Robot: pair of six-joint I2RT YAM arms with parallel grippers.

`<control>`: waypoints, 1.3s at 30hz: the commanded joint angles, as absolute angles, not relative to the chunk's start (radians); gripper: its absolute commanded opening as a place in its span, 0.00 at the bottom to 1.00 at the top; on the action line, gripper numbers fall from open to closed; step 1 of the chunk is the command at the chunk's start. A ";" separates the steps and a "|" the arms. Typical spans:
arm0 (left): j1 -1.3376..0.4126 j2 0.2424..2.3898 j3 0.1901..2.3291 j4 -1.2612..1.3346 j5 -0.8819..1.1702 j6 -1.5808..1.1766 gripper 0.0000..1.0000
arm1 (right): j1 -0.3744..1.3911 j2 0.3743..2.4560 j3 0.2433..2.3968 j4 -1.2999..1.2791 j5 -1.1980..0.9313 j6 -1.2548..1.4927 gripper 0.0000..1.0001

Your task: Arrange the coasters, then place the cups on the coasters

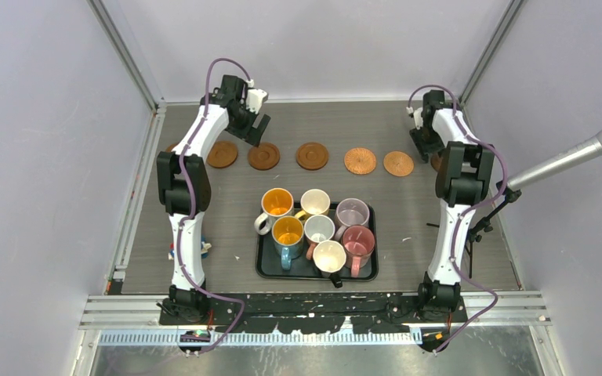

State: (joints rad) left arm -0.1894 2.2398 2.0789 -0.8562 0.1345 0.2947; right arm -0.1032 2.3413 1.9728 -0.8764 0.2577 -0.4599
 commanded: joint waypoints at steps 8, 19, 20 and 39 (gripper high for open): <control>-0.184 2.192 2.111 -0.866 0.148 0.279 0.90 | -0.026 2.118 1.853 -0.946 0.053 -0.404 0.54; -0.184 2.171 2.082 -0.848 0.140 0.266 0.90 | 0.050 2.010 1.620 -0.926 0.014 -0.139 0.51; -0.184 2.168 2.078 -0.848 0.139 0.266 0.90 | 0.056 2.007 1.603 -0.914 -0.003 -0.121 0.51; -0.184 2.145 2.044 -0.844 0.106 0.262 0.90 | 0.067 2.182 1.722 -0.848 0.119 0.142 0.49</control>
State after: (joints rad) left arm -0.1894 2.2215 2.0468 -0.8570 0.1196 0.2684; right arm 0.0898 2.1517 1.6665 -0.8783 0.0849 0.0948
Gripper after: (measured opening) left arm 0.901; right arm 0.491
